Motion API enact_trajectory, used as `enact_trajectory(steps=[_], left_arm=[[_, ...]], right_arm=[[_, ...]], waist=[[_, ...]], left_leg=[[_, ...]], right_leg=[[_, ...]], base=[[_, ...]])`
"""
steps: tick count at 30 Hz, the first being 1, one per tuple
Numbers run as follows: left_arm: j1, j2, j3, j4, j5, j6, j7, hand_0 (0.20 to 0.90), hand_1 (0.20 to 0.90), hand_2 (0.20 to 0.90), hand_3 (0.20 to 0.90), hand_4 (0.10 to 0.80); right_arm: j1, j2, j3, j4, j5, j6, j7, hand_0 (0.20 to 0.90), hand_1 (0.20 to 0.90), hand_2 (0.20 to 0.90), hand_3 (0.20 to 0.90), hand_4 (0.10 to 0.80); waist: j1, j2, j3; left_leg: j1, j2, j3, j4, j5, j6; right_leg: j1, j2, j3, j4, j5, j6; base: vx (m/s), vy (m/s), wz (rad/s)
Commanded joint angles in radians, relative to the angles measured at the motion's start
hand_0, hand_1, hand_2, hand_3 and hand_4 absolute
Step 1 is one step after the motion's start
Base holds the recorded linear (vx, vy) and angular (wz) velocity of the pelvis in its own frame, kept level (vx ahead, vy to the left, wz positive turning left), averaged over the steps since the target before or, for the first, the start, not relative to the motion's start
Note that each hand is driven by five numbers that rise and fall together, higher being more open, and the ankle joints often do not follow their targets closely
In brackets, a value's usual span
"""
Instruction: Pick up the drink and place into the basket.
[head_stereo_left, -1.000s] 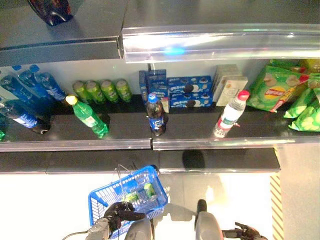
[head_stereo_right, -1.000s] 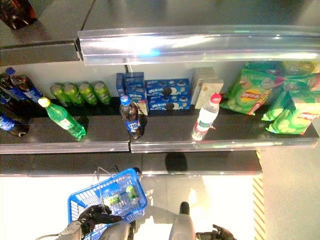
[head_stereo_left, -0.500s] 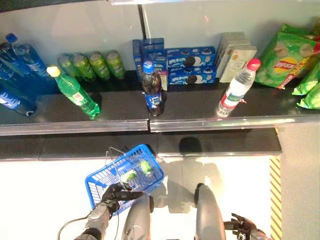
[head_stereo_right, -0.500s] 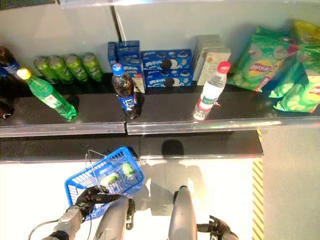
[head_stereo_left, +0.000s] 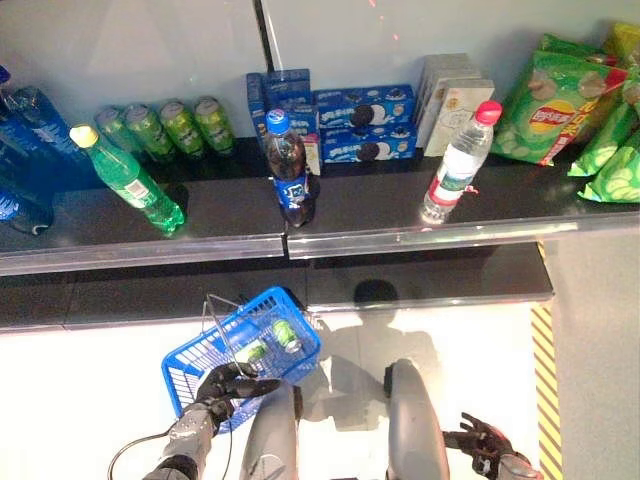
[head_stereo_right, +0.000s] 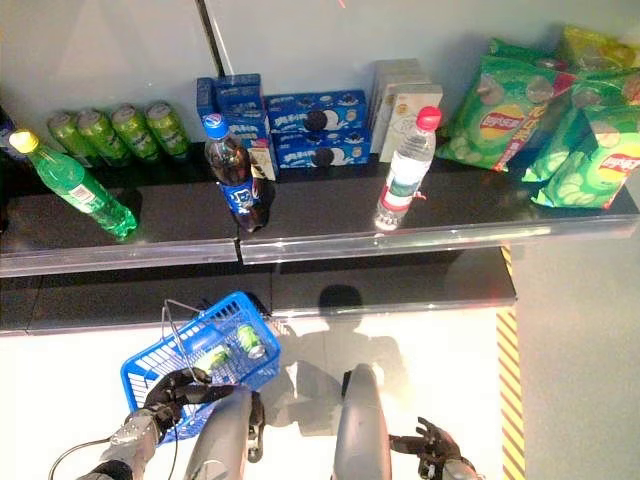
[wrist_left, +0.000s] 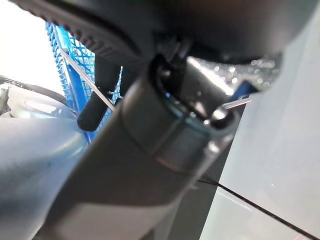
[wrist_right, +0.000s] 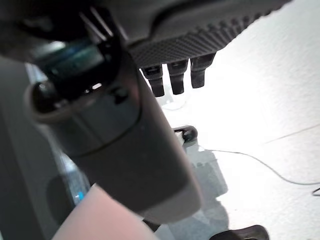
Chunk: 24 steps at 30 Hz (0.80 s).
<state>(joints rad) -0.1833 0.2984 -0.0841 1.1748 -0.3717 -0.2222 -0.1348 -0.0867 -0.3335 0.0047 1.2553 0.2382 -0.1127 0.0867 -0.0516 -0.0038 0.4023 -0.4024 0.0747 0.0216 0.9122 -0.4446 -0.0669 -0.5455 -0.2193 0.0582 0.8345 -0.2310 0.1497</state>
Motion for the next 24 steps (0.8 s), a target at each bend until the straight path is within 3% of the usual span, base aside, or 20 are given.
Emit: enact_trajectory(steps=[1,6,10,14,21,24], left_arm=[[0.162,0.030,-0.040,-0.054,-0.004,-0.032,-0.029,0.300,0.300,0.300,0.200,0.100],[0.176,0.033,-0.031,-0.050,0.024,-0.021,-0.050,0.300,0.300,0.300,0.200,0.100],[0.187,0.023,-0.028,-0.033,0.046,-0.037,-0.071,0.300,0.300,0.300,0.200,0.100],[0.170,0.001,-0.041,-0.016,0.067,-0.041,-0.064,0.300,0.300,0.300,0.200,0.100],[0.116,-0.004,-0.055,0.006,0.077,-0.024,-0.058,0.300,0.300,0.300,0.200,0.100],[0.108,-0.004,-0.050,0.021,0.082,-0.024,-0.070,0.300,0.300,0.300,0.200,0.100]], right_arm=[[0.079,-0.020,-0.001,-0.033,0.021,-0.034,0.010,0.900,0.900,0.900,0.900,0.800],[0.096,-0.005,-0.001,-0.017,-0.016,-0.017,0.007,0.900,0.900,0.900,0.900,0.800],[0.092,0.007,-0.003,0.012,-0.064,0.008,0.002,0.900,0.900,0.900,0.900,0.800],[0.064,0.005,0.015,0.048,-0.125,0.043,0.010,0.900,0.900,0.900,0.900,0.800],[0.026,0.010,0.036,0.060,-0.102,0.050,0.016,0.900,0.900,0.900,0.900,0.800],[0.027,0.015,0.026,0.057,-0.098,0.053,0.005,0.900,0.900,0.900,0.900,0.800]], waist=[[0.025,-0.004,-0.016],[0.032,-0.007,-0.049],[0.044,-0.011,-0.107],[0.061,-0.006,-0.179],[0.080,0.005,-0.258],[0.078,0.006,-0.273]], left_leg=[[0.053,0.007,-0.032,-0.111,0.096,0.044],[0.132,0.002,-0.033,-0.216,0.134,0.041],[0.232,-0.017,-0.041,-0.442,0.241,0.026],[0.336,-0.025,-0.055,-0.676,0.349,0.018],[0.405,0.009,-0.004,-0.889,0.452,-0.003],[0.421,0.014,0.017,-0.916,0.464,-0.008]], right_leg=[[0.094,-0.013,0.042,0.040,0.000,-0.056],[0.165,-0.021,0.029,-0.043,0.023,-0.046],[0.288,-0.019,0.004,-0.278,0.094,-0.030],[0.434,0.006,-0.053,-0.557,0.163,-0.043],[0.538,0.024,-0.137,-0.742,0.225,-0.035],[0.558,0.024,-0.155,-0.774,0.238,-0.031]], base=[[0.000,0.000,0.00],[0.062,-0.009,0.01],[0.060,-0.025,0.01],[0.034,-0.040,-0.05],[-0.061,-0.021,0.08],[-0.051,-0.006,0.08]])
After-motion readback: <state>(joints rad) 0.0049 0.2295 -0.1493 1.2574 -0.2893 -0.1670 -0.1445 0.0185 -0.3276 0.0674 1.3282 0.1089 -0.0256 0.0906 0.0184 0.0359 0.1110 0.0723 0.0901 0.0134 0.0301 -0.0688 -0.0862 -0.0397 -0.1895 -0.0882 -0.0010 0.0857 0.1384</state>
